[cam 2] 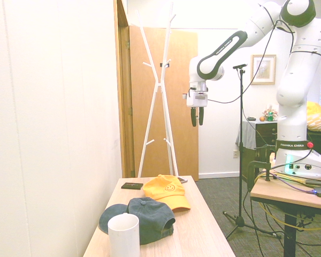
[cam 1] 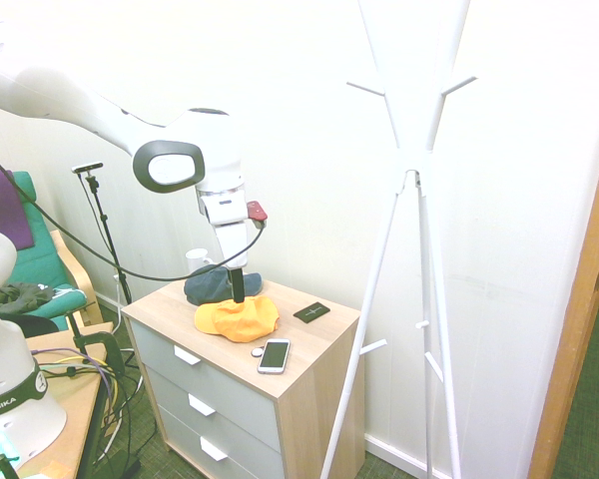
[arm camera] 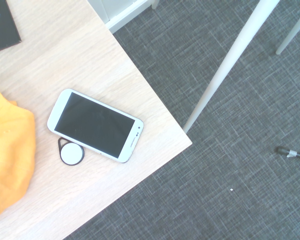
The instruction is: Hang the cap
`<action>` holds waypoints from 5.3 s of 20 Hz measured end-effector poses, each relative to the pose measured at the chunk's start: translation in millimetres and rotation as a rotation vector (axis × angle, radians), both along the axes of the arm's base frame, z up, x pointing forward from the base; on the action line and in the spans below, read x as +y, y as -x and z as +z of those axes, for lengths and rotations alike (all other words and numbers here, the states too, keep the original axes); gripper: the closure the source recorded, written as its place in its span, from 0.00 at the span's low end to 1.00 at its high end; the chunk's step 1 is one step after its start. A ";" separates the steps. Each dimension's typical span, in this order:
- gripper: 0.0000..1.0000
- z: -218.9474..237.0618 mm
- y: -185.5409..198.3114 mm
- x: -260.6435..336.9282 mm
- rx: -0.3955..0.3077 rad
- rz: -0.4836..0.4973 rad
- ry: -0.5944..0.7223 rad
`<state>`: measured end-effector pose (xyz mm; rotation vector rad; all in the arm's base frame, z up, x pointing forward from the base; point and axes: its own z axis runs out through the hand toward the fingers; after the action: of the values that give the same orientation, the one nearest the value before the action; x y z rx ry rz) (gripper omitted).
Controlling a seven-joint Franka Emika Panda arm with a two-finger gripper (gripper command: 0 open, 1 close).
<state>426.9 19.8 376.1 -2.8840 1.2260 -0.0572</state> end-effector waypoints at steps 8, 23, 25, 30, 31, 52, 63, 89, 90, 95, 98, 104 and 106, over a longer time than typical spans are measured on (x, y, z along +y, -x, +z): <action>0.00 -24.4 -2.9 48.8 0.014 0.041 0.008; 0.00 -139.7 -33.2 233.1 0.076 0.195 0.091; 0.00 -149.8 -39.6 249.8 0.071 0.216 0.091; 0.00 -176.7 -62.6 269.1 0.026 0.235 0.072; 0.00 -182.7 -65.6 270.8 0.026 0.236 0.074; 1.00 -201.3 -82.5 282.5 0.022 0.242 0.097; 1.00 -203.0 -92.3 282.7 0.032 0.232 0.109; 1.00 -93.2 -94.2 249.3 0.005 0.373 0.543; 1.00 -77.3 -95.8 244.1 -0.013 0.372 0.575; 1.00 18.5 -93.0 209.0 -0.090 0.352 0.782; 1.00 56.2 -86.6 190.7 -0.118 0.356 0.876; 1.00 107.6 -64.4 176.0 -0.178 0.358 1.095; 1.00 127.8 -58.1 175.0 -0.197 0.363 1.160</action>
<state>485.0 194.8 503.9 -3.7682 0.7014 -1.4376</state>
